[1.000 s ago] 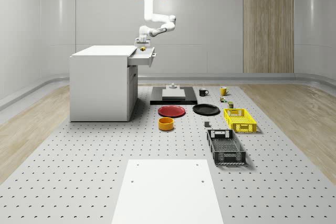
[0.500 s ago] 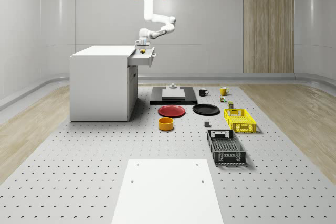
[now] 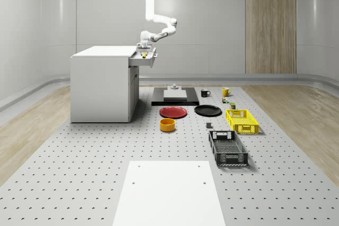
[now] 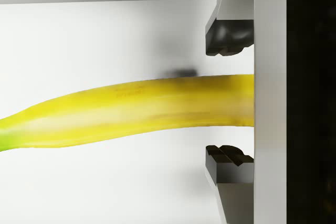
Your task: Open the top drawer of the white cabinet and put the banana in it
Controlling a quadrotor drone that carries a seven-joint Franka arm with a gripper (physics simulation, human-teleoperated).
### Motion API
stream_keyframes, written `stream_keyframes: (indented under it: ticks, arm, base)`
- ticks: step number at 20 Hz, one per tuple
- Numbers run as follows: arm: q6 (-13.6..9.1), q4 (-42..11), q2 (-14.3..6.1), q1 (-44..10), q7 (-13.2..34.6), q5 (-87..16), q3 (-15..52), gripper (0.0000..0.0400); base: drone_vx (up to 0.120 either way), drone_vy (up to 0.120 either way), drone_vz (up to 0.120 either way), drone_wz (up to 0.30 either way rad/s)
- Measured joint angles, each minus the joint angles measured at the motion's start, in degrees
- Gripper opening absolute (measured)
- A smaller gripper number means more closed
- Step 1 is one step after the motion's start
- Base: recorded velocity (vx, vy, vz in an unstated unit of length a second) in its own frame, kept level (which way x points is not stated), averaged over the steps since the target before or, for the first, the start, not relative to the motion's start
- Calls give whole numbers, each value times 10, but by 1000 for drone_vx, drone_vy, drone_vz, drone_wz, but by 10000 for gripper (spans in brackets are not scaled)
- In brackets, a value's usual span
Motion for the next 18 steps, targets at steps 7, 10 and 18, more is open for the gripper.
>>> stream_keyframes:
  ticks: [7, 10, 18]
  arm:
    - [-18, -15, 2, -11, -5, -6, -13, 381]
    - [-31, -28, -1, -17, -7, -17, -27, 391]
    - [-48, -46, -3, -25, -8, -32, -47, 399]
  base:
    - [0, 0, 0, 0]
    - [0, 0, 0, 0]
    - [0, 0, 0, 0]
